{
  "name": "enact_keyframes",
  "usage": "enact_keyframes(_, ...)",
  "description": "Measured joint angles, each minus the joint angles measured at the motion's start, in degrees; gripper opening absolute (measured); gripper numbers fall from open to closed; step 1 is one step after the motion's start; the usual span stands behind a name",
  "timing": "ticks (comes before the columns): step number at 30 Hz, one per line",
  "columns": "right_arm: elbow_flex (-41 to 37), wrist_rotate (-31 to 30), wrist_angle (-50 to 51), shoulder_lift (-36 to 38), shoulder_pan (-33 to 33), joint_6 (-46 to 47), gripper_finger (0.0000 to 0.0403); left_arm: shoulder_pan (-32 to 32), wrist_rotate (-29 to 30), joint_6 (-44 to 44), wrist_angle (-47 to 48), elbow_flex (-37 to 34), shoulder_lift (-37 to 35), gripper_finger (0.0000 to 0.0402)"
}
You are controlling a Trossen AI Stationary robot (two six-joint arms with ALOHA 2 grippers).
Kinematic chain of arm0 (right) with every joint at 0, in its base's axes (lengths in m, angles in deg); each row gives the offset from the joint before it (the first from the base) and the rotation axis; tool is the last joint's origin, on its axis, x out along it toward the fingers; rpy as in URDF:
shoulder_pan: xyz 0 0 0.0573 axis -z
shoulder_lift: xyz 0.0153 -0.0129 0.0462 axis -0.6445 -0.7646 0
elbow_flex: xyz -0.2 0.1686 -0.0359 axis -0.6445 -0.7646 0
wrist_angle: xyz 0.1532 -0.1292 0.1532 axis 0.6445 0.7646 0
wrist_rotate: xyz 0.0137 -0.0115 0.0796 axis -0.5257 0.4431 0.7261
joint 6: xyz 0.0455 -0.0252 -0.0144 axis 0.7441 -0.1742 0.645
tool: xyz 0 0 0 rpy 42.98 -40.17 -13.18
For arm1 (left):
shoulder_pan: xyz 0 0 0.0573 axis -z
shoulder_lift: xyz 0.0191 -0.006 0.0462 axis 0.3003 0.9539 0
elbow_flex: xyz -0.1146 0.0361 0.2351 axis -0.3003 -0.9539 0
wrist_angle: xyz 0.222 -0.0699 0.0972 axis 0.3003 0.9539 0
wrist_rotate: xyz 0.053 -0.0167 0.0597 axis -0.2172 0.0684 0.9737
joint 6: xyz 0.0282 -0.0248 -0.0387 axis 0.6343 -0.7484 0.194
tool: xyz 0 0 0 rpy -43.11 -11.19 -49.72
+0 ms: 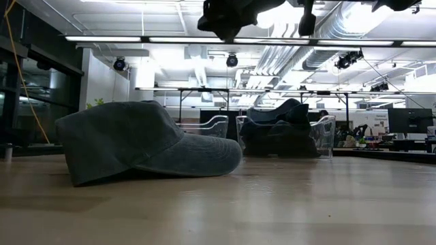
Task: Pick & Place hat
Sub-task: Put the top gray cap into the left transparent bin
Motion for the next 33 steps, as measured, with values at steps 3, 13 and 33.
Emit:
enact_keyframes(3,0.05,-0.03,-0.12,0.07,0.00,-0.28,0.0001,0.21,0.87,2.10,-1.46,-0.02,0.04,0.0255)
enact_keyframes(13,0.09,-0.24,-0.05,0.09,0.46,-0.27,0.0001,1.57,2.54,3.21,-1.57,-0.02,0.07,0.0131)
enact_keyframes(33,-0.11,2.36,2.51,-0.15,0.35,-1.30,0.0004,1.73,-0.75,2.03,-1.38,-0.02,0.15,0.0005)
